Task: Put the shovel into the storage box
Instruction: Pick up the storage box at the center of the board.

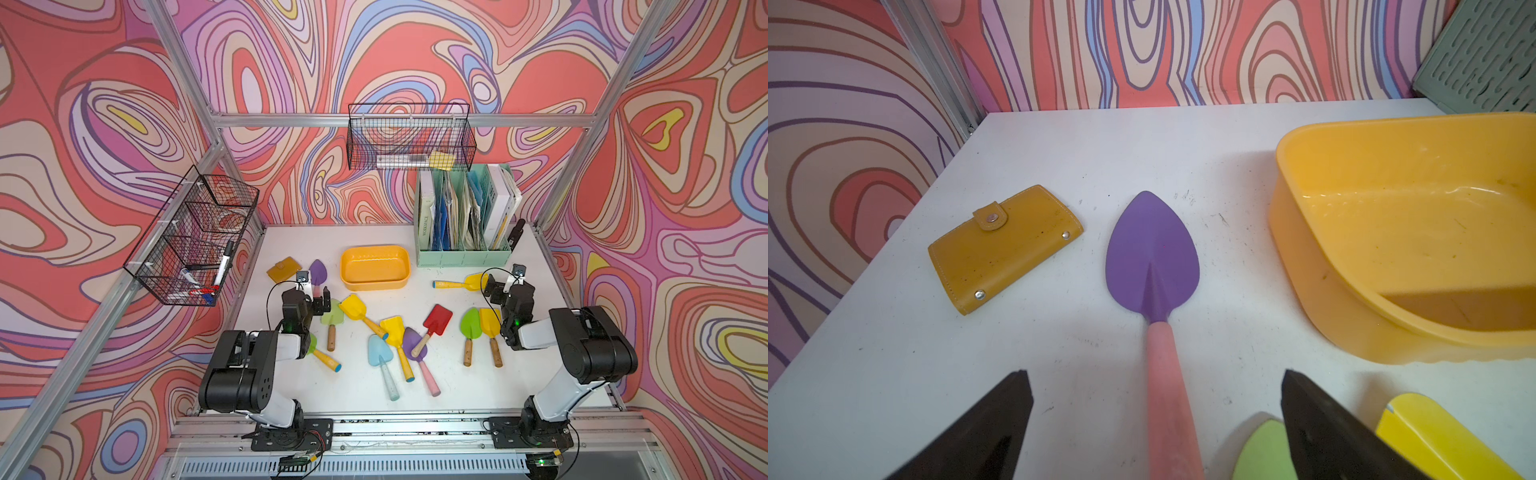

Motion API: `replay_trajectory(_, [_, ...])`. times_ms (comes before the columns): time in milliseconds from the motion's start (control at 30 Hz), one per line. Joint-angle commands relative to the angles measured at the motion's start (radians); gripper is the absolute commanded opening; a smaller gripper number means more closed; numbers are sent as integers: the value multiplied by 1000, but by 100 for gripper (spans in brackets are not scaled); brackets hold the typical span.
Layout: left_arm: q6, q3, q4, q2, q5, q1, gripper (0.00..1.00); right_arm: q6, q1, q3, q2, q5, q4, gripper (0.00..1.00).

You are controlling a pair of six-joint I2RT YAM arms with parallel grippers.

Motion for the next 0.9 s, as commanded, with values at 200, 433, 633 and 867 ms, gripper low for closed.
replay_trajectory(200, [-6, 1, -3, 2, -2, 4, 99, 4, 2, 7, -6, -3, 2, 98])
replay_trajectory(433, [-6, 2, -4, 4, -3, 3, 99, 7, 1, 9, -6, -7, -4, 98])
replay_trajectory(633, [-44, 43, -178, -110, -110, 4, 99, -14, 7, 34, -93, -8, -111, 97])
replay_trajectory(867, [-145, 295, -640, -326, -289, -39, 99, 71, 59, 344, -278, 56, -880, 96])
